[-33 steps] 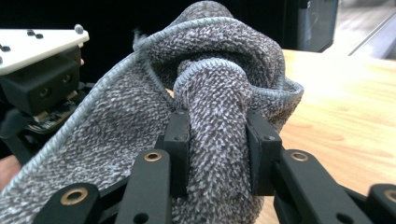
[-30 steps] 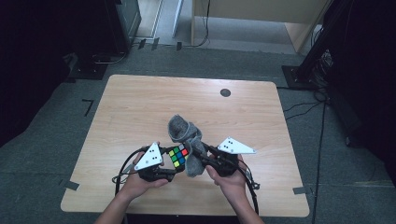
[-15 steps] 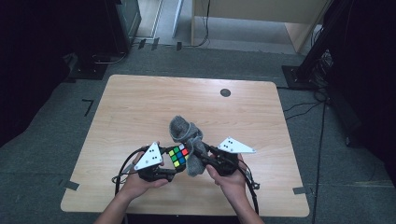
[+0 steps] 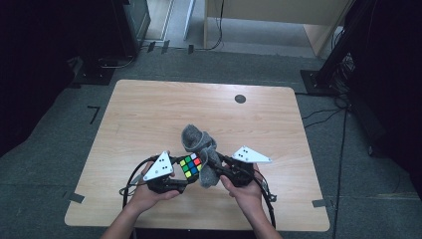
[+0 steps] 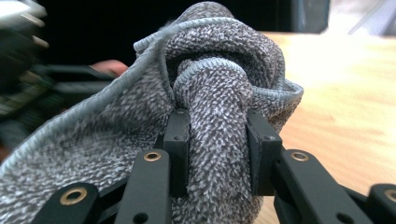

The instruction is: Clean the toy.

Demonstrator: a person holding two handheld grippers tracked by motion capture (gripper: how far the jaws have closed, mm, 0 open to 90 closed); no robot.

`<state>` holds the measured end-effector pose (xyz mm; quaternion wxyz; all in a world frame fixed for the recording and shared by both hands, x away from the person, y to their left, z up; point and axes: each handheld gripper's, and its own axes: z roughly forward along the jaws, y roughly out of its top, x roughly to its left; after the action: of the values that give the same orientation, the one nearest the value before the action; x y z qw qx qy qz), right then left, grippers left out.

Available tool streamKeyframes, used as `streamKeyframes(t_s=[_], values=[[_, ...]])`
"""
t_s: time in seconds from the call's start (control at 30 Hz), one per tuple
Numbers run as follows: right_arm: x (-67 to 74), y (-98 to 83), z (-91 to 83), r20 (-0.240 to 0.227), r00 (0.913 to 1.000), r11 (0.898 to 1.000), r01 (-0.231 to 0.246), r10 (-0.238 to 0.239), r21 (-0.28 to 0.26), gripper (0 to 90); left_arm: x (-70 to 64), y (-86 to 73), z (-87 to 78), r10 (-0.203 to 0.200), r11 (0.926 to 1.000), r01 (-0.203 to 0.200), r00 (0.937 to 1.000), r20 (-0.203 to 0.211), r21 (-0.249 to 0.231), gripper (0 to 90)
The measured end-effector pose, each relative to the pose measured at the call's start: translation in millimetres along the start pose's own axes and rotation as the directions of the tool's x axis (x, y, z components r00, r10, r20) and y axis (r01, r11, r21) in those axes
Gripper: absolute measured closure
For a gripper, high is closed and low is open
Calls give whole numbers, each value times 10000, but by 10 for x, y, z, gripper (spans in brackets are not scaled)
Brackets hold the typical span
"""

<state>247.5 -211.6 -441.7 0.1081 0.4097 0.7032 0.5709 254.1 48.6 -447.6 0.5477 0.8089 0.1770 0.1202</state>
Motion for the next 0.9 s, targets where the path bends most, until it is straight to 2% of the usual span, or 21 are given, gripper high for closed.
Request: streamKeyframes(t_s=[0.1,0.2,0.3,0.37,0.4,0.5,0.57,0.67,0.73,0.8,0.87,0.9], values=[[12,7,-1,36,10000,10000,71,-71,39,670,23,-40,47,-169,9994,171,9998,-85,289,343],[105,49,-29,-246,9991,9991,325,-331,-260,670,17,-69,99,-129,9972,144,9997,-208,739,342],[125,65,-36,-239,9983,9981,529,-537,-321,669,-6,-46,82,-30,9979,44,9997,-224,639,343],[64,37,-20,-232,9995,9995,208,-213,-233,669,-9,-15,37,-83,9995,84,10000,-34,301,342],[35,19,-5,-61,9999,9999,125,-126,-81,669,-1,0,13,-174,9997,174,9998,36,157,342],[-9,-3,6,10,9999,9998,-142,142,99,670,38,3,-8,-369,9993,368,9992,146,49,342],[28,24,-7,-19,10000,10000,20,-20,77,671,62,-24,11,-462,9988,459,9988,169,198,342],[97,61,-39,-464,9988,9995,138,-151,-276,671,54,-54,59,-354,9975,352,9994,18,607,342],[128,77,-46,-410,9985,9989,341,-354,-326,670,34,-37,55,-301,9983,302,9995,-28,489,342],[92,66,-43,-478,9987,9987,174,-197,-484,670,30,-3,19,-368,9991,366,9993,115,196,342],[24,41,-26,-250,9997,9996,66,-73,-279,670,39,25,-36,-458,9985,467,9984,322,-273,342],[-6,28,-21,-146,9999,9998,-50,47,-169,670,43,31,-51,-459,9982,470,9985,297,-367,343]])
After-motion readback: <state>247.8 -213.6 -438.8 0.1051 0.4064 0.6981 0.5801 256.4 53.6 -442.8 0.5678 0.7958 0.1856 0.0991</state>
